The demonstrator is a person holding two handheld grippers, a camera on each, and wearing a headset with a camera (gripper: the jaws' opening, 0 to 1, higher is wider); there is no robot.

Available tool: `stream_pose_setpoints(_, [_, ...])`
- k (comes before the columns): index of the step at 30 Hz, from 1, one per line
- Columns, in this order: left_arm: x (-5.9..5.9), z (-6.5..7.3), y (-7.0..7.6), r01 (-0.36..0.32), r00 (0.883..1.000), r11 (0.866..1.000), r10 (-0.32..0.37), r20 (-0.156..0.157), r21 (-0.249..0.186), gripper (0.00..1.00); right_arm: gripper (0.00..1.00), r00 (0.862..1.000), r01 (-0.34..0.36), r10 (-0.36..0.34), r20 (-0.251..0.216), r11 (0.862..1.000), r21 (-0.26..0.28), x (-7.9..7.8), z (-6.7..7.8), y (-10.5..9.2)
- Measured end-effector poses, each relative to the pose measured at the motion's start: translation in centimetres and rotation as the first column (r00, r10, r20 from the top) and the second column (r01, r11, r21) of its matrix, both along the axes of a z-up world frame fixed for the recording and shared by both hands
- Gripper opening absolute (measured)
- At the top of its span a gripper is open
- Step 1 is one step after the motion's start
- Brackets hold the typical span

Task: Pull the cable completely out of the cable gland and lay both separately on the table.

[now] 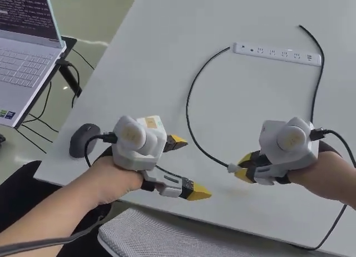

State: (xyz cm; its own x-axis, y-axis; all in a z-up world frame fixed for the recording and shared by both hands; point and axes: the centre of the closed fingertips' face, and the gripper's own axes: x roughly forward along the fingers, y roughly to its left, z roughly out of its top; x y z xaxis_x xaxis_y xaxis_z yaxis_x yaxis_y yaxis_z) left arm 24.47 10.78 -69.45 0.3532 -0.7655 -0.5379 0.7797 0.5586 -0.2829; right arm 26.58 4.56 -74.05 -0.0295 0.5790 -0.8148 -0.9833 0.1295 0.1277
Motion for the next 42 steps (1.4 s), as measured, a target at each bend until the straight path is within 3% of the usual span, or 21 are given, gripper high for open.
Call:
stream_pose_setpoints(5, [0.4, 0.4, -1.3, 0.027, 0.999, 1.0, -0.027, 0.026, -0.001, 0.8, 0.06, 1.0, -0.023, 0.023, 0.009, 1.0, 0.002, -0.4, 1.1, -0.2])
stream_pose_setpoints(10, [0.6, 0.6, -2.4, 0.053, 0.998, 0.999, -0.053, 0.019, -0.012, 0.76, 0.06, 0.999, -0.036, 0.036, 0.021, 0.999, 0.003, -0.7, 1.7, -0.6])
stream_pose_setpoints(20, [0.8, 0.6, -4.4, 0.11, 0.993, 0.994, -0.11, 0.052, -0.006, 0.74, 0.06, 0.995, -0.091, 0.091, 0.043, 0.996, 0.003, -1.4, 3.3, -0.6])
stream_pose_setpoints(30, [0.8, 0.1, -5.6, 0.15, 0.987, 0.989, -0.149, 0.052, -0.012, 0.65, 0.06, 0.986, -0.156, 0.156, 0.064, 0.988, -0.005, -2.2, 4.7, -0.4])
stream_pose_setpoints(36, [0.8, 0.8, -6.0, 0.152, 0.987, 0.987, -0.149, 0.056, -0.05, 0.63, 0.06, 0.981, -0.18, 0.181, 0.069, 0.984, -0.015, -2.6, 5.0, -0.5])
stream_pose_setpoints(42, [0.4, 1.0, -6.2, 0.173, 0.983, 0.982, -0.168, 0.072, -0.072, 0.53, 0.06, 0.979, -0.194, 0.195, 0.059, 0.981, -0.011, -3.0, 5.4, -0.4])
